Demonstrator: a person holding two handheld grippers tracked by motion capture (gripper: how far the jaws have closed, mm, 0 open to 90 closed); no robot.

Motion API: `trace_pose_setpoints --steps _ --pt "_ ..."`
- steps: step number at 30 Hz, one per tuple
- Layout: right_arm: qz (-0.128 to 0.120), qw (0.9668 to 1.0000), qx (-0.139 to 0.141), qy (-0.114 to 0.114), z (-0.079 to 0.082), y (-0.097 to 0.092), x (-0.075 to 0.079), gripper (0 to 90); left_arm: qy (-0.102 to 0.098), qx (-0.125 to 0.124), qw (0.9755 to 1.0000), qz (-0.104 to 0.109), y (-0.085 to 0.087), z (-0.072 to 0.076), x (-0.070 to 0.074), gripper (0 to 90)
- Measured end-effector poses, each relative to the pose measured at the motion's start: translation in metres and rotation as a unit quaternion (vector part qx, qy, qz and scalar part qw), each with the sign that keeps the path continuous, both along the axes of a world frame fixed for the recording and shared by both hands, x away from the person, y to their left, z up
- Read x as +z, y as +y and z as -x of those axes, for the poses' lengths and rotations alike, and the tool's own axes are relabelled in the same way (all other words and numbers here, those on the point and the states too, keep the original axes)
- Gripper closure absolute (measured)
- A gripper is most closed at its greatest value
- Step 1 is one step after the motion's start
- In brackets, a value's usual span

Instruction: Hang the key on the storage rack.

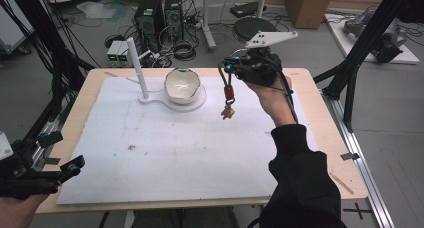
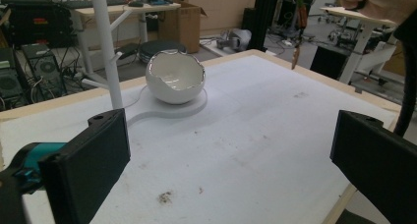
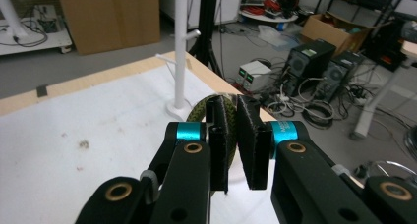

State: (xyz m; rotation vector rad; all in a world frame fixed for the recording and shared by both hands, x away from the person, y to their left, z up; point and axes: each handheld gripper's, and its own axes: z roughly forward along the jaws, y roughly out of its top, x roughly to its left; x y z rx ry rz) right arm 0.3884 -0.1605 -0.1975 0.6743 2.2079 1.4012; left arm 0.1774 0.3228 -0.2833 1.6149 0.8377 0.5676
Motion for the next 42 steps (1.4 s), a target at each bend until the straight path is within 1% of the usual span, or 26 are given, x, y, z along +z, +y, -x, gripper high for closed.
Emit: trace_pose_setpoints --steps 4,5,6,9,12,13,14,15,20,23,24,25,29,32,37,39,40,42 --pt "0.005 0.9999 0.015 0.000 -0.007 0.023 0.005 83.6 0.000 -0.002 1.0000 0.002 0.000 0.004 0.000 1.9" --pt "0.005 0.9997 0.022 -0.004 -0.009 0.027 0.006 83.6 0.000 -0.003 1.0000 0.002 0.000 0.005 0.000 1.9" --pt "0.006 0.9997 0.024 0.001 -0.011 0.032 0.006 83.6 0.000 -0.001 1.0000 0.002 0.001 0.006 0.000 1.9" --pt "0.011 0.9993 0.036 0.003 -0.018 0.049 0.008 83.6 0.000 -0.002 1.0000 0.009 0.004 0.009 0.000 1.9" --pt "0.016 0.9987 0.049 0.002 -0.024 0.067 0.009 83.6 0.002 0.001 0.9999 0.010 0.008 0.011 -0.001 1.9" --pt "0.016 0.9983 0.056 0.003 -0.029 0.078 0.009 83.6 0.002 0.002 0.9999 0.010 0.009 0.012 -0.001 1.9" --pt "0.017 0.9980 0.060 0.004 -0.031 0.084 0.009 83.6 0.002 0.004 0.9999 0.011 0.009 0.012 -0.002 1.9" --pt "0.017 0.9980 0.060 0.004 -0.031 0.084 0.009 83.6 0.003 0.004 0.9999 0.012 0.010 0.013 -0.002 1.9" --pt "0.019 0.9970 0.074 0.010 -0.042 0.109 0.006 83.6 0.007 0.005 0.9999 0.011 0.012 0.015 -0.004 1.9" --pt "0.019 0.9964 0.082 0.014 -0.050 0.122 0.004 83.6 0.008 0.008 0.9999 0.012 0.015 0.018 -0.005 1.9" --pt "0.019 0.9960 0.086 0.014 -0.055 0.130 0.004 83.6 0.008 0.010 0.9998 0.013 0.016 0.020 -0.005 1.9" --pt "0.019 0.9960 0.086 0.014 -0.055 0.130 0.004 83.6 0.008 0.012 0.9998 0.016 0.017 0.021 -0.005 1.9" --pt "0.018 0.9953 0.094 0.017 -0.064 0.144 0.000 83.6 0.010 0.016 0.9997 0.015 0.019 0.025 -0.007 1.9" --pt "0.011 0.9949 0.098 0.023 -0.071 0.151 -0.003 83.6 0.013 0.017 0.9997 0.013 0.019 0.029 -0.008 1.9" --pt "0.011 0.9942 0.105 0.023 -0.080 0.162 -0.004 83.6 0.010 0.021 0.9997 0.009 0.020 0.039 -0.007 1.9" --pt "0.013 0.9938 0.108 0.023 -0.085 0.166 -0.003 83.6 0.011 0.022 0.9997 0.009 0.020 0.041 -0.007 1.9" --pt "0.016 0.9936 0.110 0.022 -0.090 0.171 -0.003 83.6 0.011 0.022 0.9997 0.009 0.021 0.042 -0.007 1.9" --pt "0.017 0.9936 0.109 0.024 -0.092 0.173 -0.003 83.6 0.011 0.022 0.9997 0.009 0.020 0.043 -0.007 1.9"
